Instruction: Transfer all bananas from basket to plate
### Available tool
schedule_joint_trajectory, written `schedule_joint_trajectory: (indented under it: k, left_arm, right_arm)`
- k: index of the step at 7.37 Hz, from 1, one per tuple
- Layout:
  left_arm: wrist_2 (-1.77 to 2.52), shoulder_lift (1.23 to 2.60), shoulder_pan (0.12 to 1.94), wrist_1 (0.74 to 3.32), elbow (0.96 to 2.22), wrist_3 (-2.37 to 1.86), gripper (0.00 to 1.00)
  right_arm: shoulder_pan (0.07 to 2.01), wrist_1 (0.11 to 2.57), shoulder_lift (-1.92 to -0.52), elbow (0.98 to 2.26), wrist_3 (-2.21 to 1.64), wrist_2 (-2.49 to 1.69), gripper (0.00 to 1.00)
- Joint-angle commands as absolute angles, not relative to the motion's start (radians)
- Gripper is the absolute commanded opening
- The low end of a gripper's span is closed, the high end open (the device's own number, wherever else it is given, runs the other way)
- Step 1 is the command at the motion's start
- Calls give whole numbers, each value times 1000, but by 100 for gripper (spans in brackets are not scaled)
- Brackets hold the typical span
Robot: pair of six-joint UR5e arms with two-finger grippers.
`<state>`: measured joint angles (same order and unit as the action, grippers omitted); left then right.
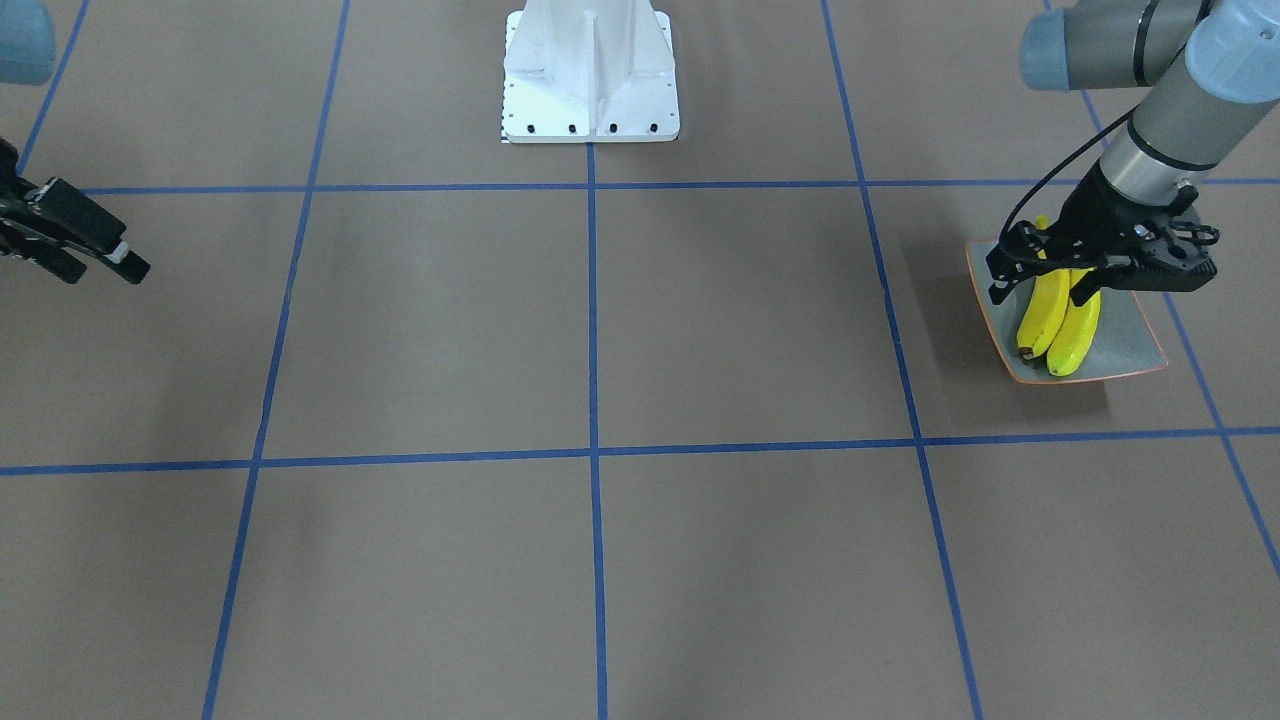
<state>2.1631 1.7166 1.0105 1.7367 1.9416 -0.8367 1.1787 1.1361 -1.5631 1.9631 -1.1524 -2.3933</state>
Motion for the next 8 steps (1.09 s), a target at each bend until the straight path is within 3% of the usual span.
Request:
schedule_joint_trajectory:
  k: [1, 5, 8]
  left_arm:
    - [2201, 1790, 1008, 1726, 1956, -991, 100]
    - [2201, 1792, 983, 1729, 1962, -1003, 100]
    - [2198, 1809, 962, 1729, 1956, -1031, 100]
  right_arm:
    - [1308, 1146, -1682, 1913, -943, -2411, 100]
    - [1541, 1199, -1773, 1702, -191, -2396, 100]
    - [1581, 1267, -1897, 1704, 258, -2154, 100]
